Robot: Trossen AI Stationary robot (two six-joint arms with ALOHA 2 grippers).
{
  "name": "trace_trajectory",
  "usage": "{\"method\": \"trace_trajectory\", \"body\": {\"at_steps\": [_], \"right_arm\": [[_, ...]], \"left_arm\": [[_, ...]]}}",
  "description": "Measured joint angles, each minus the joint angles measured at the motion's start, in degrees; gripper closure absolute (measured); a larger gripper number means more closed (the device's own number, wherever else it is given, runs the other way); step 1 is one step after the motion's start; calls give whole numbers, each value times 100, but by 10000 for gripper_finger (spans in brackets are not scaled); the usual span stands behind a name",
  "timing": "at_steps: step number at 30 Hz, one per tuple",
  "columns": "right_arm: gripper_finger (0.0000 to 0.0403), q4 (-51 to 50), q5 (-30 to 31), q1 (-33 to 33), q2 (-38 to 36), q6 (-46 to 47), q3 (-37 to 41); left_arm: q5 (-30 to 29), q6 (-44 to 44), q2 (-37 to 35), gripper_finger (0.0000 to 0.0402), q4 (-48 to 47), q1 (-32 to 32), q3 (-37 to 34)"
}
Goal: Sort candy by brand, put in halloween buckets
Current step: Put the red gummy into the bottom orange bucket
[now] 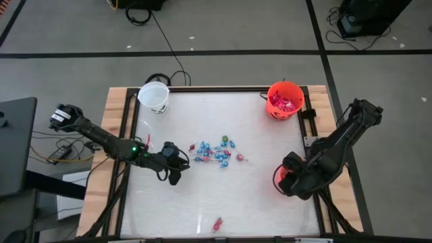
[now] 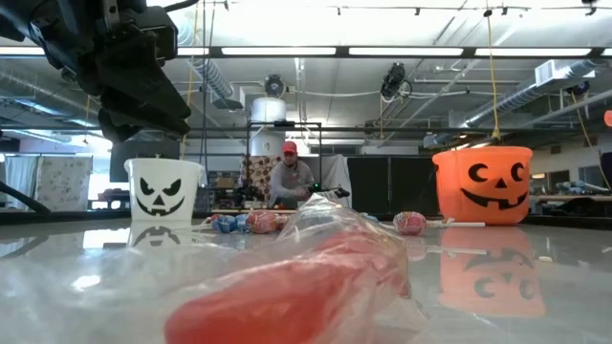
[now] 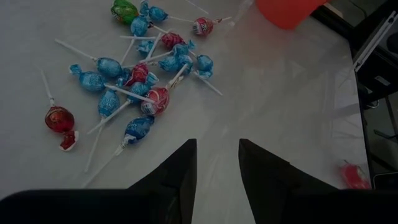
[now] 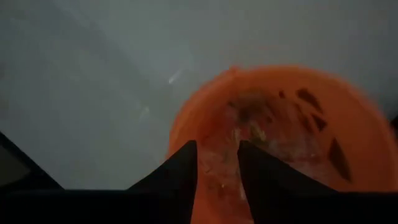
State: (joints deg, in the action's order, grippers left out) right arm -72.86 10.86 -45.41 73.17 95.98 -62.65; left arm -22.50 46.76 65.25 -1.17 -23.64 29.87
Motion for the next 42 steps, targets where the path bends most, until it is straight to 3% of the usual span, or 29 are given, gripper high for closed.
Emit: {"method": "trace_trajectory", "body": {"at_steps": [5, 13, 23, 31, 42], "right_arm": [[274, 115, 424, 17, 2, -333, -236], [274, 1879, 799, 226, 621, -2283, -238], [274, 4694, 106, 784, 2085, -5079, -277], [266, 5013, -531, 1221, 3251, -7278, -1145], [199, 5213, -1422, 1485, 4635, -9338, -2431]], "left_arm": [[0, 0, 0, 277, 0, 0, 0], [66, 52, 0, 277, 2, -2, 0], [266, 139, 0, 277, -2, -4, 0], [375, 11, 0, 280, -50, -4, 0], [404, 36, 2, 280, -104, -4, -14]]}}
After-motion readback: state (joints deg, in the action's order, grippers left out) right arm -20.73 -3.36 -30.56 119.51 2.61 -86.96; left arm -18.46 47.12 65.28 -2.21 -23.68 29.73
